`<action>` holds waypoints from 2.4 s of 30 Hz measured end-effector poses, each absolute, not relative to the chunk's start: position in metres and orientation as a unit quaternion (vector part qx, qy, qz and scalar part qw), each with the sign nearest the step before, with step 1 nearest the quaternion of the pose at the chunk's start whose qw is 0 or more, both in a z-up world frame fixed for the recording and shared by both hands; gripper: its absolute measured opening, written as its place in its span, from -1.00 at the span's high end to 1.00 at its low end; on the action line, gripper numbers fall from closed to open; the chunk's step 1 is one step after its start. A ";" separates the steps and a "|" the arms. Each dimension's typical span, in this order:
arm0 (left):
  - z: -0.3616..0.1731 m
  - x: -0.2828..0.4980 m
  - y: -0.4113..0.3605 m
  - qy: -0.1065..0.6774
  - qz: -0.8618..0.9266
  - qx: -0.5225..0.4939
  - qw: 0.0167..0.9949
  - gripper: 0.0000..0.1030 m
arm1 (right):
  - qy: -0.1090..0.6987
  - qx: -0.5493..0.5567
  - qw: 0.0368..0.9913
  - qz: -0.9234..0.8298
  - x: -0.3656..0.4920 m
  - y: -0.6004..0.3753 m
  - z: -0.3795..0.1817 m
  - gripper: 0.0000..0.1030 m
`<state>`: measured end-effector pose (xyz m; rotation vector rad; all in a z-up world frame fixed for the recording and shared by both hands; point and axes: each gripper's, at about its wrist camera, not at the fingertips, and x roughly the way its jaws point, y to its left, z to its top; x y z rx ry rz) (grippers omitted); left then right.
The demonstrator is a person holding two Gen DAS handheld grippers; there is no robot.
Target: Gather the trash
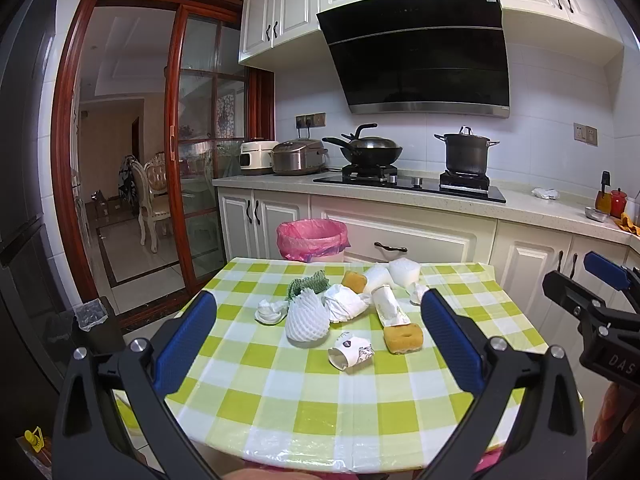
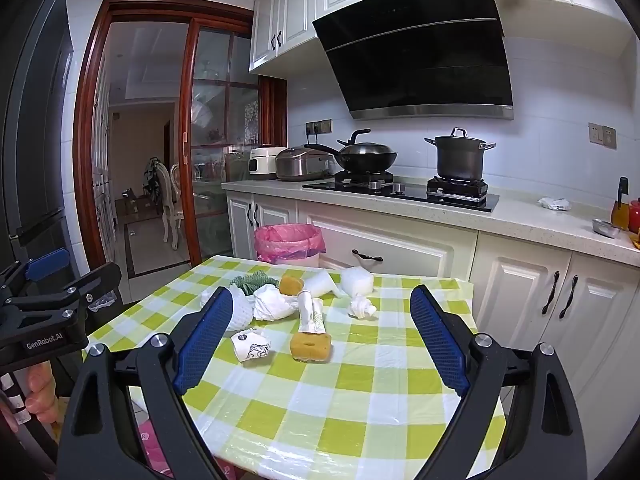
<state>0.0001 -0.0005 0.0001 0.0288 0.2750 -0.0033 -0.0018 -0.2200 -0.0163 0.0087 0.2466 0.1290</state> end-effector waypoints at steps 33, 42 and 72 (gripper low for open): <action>-0.009 0.003 -0.005 0.140 -0.002 0.011 0.990 -0.92 | 0.124 0.009 0.990 0.065 -0.001 -0.211 -0.018 -0.65; -0.009 0.003 -0.005 0.140 -0.002 0.010 0.990 -0.92 | 0.124 0.010 0.990 0.066 -0.001 -0.212 -0.018 -0.65; -0.007 0.000 -0.005 0.142 -0.003 0.007 0.990 -0.92 | 0.127 0.013 0.989 0.072 -0.004 -0.200 -0.013 -0.65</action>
